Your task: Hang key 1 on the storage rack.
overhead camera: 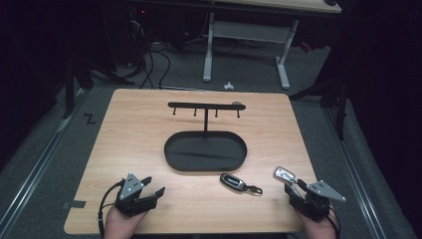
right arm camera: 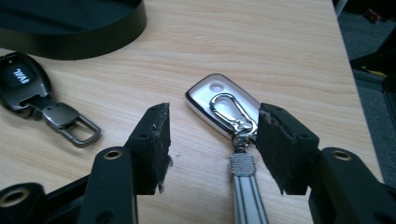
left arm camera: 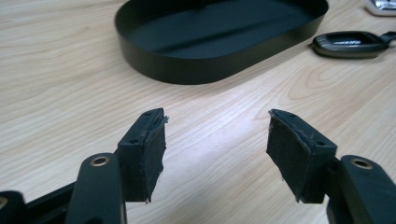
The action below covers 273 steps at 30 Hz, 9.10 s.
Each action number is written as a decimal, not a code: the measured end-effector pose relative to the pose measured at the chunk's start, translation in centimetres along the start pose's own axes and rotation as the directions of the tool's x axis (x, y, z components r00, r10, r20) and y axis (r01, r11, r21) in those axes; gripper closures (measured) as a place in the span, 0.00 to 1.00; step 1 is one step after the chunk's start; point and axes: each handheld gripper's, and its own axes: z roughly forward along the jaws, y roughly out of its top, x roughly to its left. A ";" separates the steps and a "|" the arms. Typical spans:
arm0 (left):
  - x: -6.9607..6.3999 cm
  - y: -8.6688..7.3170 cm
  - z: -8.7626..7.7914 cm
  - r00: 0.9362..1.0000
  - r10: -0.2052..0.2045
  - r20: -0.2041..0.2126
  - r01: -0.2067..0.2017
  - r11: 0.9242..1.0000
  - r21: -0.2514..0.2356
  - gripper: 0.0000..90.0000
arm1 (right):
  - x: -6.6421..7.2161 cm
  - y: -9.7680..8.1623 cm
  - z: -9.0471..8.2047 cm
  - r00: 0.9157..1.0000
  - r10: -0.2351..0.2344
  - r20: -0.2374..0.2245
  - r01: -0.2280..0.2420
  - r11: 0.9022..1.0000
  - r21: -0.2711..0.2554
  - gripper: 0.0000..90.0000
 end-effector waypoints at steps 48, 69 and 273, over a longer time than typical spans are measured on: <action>1.9 -1.1 0.2 0.999 -0.039 0.005 0.039 0.999 0.023 0.42 | 9.9 1.0 2.5 0.947 -0.148 -0.287 0.178 0.980 0.085 0.93; 2.8 -3.3 -3.6 0.993 -0.082 -0.079 0.083 0.997 0.005 0.42 | 7.0 3.4 7.2 0.984 -0.063 -0.168 0.089 0.984 0.153 1.00; 1.1 -0.5 0.8 0.996 0.023 0.092 -0.025 0.999 0.019 0.42 | 12.3 14.1 5.9 0.855 -0.310 -0.416 0.514 0.614 0.599 0.89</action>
